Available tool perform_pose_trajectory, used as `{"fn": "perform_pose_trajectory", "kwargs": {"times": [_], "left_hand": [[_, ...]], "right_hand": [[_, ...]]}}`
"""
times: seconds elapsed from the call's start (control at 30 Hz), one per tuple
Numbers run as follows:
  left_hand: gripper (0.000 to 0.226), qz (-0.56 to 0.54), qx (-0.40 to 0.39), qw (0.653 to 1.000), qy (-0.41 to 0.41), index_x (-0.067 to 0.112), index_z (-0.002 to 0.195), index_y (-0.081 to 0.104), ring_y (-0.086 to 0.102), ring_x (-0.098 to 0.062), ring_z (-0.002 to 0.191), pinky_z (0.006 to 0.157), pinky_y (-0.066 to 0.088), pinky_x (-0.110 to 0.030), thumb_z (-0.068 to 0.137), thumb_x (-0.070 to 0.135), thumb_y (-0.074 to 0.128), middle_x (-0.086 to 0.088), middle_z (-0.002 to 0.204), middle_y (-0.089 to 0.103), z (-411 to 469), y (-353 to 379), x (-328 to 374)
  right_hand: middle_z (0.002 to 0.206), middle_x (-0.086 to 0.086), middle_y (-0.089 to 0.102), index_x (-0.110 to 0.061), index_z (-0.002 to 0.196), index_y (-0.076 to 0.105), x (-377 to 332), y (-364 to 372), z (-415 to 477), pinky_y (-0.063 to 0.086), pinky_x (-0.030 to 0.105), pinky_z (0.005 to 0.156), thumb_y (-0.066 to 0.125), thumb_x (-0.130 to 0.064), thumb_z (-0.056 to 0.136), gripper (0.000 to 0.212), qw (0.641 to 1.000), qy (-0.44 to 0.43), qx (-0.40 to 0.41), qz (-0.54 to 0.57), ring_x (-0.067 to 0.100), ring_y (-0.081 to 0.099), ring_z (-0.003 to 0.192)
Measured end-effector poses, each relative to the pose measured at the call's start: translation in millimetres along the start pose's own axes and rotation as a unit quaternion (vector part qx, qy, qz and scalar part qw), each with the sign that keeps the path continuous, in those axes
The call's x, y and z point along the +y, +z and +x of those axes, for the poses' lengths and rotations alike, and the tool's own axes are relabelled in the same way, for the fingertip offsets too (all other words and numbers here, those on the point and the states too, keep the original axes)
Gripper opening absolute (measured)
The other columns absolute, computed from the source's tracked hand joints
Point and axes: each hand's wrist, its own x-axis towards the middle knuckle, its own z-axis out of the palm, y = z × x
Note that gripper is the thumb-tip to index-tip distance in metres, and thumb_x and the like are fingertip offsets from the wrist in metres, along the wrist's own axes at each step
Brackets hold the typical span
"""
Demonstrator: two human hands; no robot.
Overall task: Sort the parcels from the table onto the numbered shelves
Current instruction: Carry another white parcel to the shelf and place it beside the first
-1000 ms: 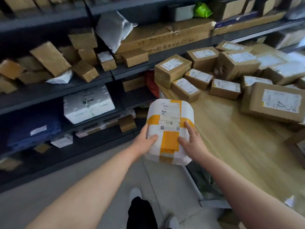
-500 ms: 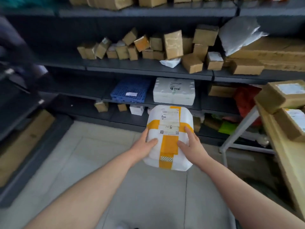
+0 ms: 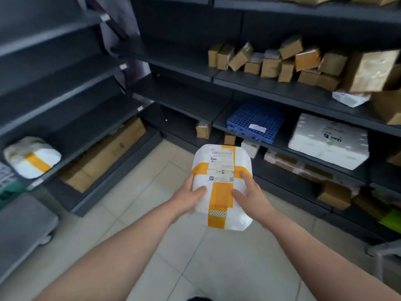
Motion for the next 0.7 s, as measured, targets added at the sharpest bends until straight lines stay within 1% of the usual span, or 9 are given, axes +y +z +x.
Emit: {"fn": "perform_pose_trajectory", "kwargs": {"times": [0.07,0.13,0.27,0.37,0.53,0.6,0.7], "left_hand": [[0.055,-0.014,0.028,0.999,-0.012,0.038,0.145,0.033,0.056,-0.023,0.119,0.100,0.048,-0.045,0.096,0.031,0.055,0.005,0.134,0.056,1.9,-33.6,-10.4],[0.058,-0.035,0.052,0.998,-0.020,0.036,0.149,0.029,0.054,-0.025,0.122,0.103,0.044,-0.047,0.097,0.032,0.055,0.003,0.138,0.054,1.7,-63.1,-19.8],[0.060,-0.078,0.117,0.989,-0.033,0.032,0.151,0.024,0.052,-0.024,0.124,0.107,0.041,-0.045,0.099,0.029,0.053,0.000,0.141,0.051,-0.5,-107.7,-33.8],[0.062,-0.097,0.160,0.981,-0.055,0.033,0.153,0.020,0.050,-0.024,0.126,0.108,0.040,-0.044,0.099,0.034,0.052,0.001,0.144,0.047,0.8,-136.9,-41.0],[0.065,-0.130,0.229,0.961,-0.087,0.035,0.153,0.017,0.050,-0.026,0.126,0.107,0.041,-0.049,0.099,0.039,0.052,0.002,0.146,0.046,20.2,-187.2,-44.4],[0.064,-0.142,0.251,0.953,-0.090,0.034,0.153,0.019,0.050,-0.025,0.126,0.108,0.040,-0.047,0.098,0.036,0.053,0.001,0.145,0.047,30.7,-204.3,-40.9],[0.064,-0.158,0.279,0.942,-0.099,0.034,0.152,0.021,0.051,-0.023,0.125,0.108,0.040,-0.043,0.098,0.034,0.054,0.002,0.143,0.048,47.0,-225.6,-31.3]], "right_hand": [[0.158,-0.003,0.012,-0.035,0.152,0.007,-25.4,24.2,18.0,0.030,0.041,0.108,0.048,-0.037,0.097,0.069,0.999,-0.015,-0.020,-0.022,0.025,0.030,0.138],[0.158,-0.003,0.013,-0.036,0.152,0.007,-50.2,45.7,33.8,0.030,0.044,0.110,0.048,-0.038,0.097,0.068,0.998,-0.028,-0.042,-0.038,0.027,0.031,0.137],[0.158,-0.002,0.015,-0.033,0.152,0.010,-93.1,80.4,65.7,0.025,0.041,0.111,0.051,-0.034,0.097,0.069,0.992,-0.069,-0.092,-0.051,0.024,0.026,0.140],[0.157,-0.002,0.019,-0.030,0.152,0.014,-123.2,104.1,92.8,0.024,0.037,0.111,0.054,-0.032,0.096,0.069,0.983,-0.109,-0.126,-0.076,0.022,0.026,0.140],[0.157,-0.004,0.021,-0.032,0.152,0.014,-174.1,140.7,147.9,0.029,0.044,0.112,0.054,-0.034,0.095,0.070,0.962,-0.163,-0.196,-0.096,0.022,0.028,0.140],[0.156,-0.003,0.023,-0.032,0.152,0.015,-194.4,150.5,170.6,0.030,0.045,0.112,0.055,-0.032,0.094,0.071,0.954,-0.180,-0.219,-0.094,0.022,0.029,0.139],[0.157,-0.003,0.020,-0.032,0.152,0.013,-221.3,157.8,201.9,0.028,0.044,0.113,0.054,-0.033,0.095,0.070,0.942,-0.194,-0.250,-0.109,0.021,0.026,0.141]]}}
